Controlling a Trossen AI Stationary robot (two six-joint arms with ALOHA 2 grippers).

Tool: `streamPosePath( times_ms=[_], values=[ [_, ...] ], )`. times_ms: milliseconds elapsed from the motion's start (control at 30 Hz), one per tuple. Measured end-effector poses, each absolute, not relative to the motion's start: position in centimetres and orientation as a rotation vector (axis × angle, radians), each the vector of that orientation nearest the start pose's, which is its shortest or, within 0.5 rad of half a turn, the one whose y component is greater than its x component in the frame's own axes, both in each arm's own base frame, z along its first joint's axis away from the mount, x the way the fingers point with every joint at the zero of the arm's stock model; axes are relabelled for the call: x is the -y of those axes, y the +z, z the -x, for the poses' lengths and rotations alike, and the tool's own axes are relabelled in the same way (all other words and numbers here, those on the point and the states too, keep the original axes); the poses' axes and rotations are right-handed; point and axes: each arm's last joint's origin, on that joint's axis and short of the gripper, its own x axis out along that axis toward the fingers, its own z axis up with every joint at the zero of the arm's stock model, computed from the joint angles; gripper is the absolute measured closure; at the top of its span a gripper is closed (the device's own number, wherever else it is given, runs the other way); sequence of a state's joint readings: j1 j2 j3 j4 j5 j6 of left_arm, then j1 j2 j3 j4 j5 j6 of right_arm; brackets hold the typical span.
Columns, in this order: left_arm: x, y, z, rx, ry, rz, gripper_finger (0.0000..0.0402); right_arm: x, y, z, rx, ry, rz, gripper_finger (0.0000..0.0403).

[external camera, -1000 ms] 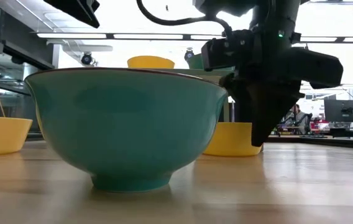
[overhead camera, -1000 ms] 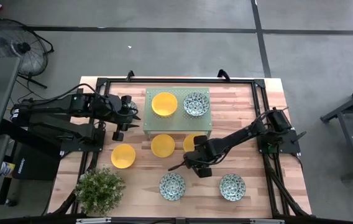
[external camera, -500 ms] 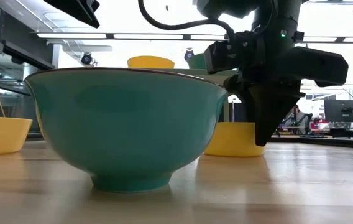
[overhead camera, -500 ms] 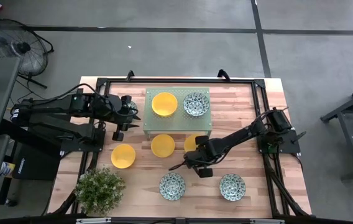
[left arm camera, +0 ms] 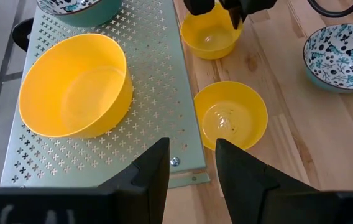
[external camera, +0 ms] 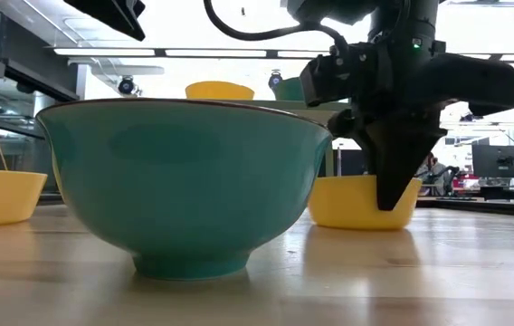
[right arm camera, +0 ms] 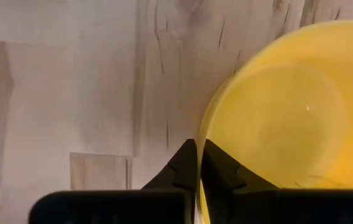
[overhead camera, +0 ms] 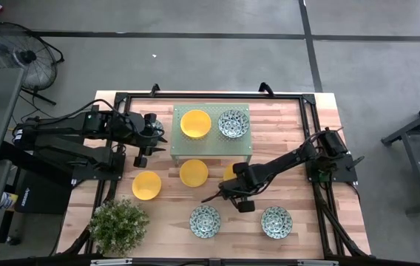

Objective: Pick & Place Mini bowls
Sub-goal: Stack the yellow bowl on top of the yellow bowl on the shelf

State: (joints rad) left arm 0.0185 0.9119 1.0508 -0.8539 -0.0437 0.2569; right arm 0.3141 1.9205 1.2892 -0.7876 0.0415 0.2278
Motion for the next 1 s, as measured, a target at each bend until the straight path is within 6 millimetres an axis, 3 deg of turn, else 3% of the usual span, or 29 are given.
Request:
streamPosePath(
  times_ms=[167,367,767,1000],
  values=[
    [-0.4,34.2,-16.6,-0.718,-0.039,-0.253,0.0275,-11.3,16.8,-34.4,-1.419,0.110,0.030,0.0400],
    [-0.4,34.2,-16.6,-0.718,-0.042,-0.251,0.0275,-12.4,19.8,-35.2,-1.401,0.194,0.053,0.0402],
    [0.0,34.2,-16.6,-0.694,-0.194,-0.276,0.0275,-15.4,28.8,-35.4,-1.319,0.380,0.136,0.0402],
    [0.2,34.3,-17.2,-0.646,-0.305,-0.386,0.0275,-15.4,34.5,-35.5,-1.148,0.470,0.254,0.0403]
  ],
)
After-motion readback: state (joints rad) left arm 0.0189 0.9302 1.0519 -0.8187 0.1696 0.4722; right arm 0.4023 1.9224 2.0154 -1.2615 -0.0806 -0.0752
